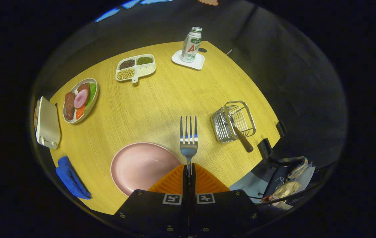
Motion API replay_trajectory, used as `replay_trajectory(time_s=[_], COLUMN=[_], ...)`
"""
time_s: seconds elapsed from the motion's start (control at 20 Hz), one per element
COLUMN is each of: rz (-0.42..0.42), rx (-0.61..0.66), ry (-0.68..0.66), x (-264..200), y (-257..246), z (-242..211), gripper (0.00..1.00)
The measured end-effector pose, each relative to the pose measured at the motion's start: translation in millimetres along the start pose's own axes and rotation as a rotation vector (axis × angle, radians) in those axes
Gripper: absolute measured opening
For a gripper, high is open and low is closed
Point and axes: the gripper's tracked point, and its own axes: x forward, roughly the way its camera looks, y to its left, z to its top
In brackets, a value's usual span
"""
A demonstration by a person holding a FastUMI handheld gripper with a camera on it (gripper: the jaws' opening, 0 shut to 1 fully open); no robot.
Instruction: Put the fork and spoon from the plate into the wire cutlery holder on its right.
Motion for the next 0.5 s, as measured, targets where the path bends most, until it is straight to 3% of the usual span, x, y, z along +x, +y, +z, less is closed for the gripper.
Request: replay_trajectory(time_s=[0.5], rz=[-0.041], rx=[0.092], ry=[0.046], x=[12.2], y=[-84.9], z=[40.8], gripper=[0.02])
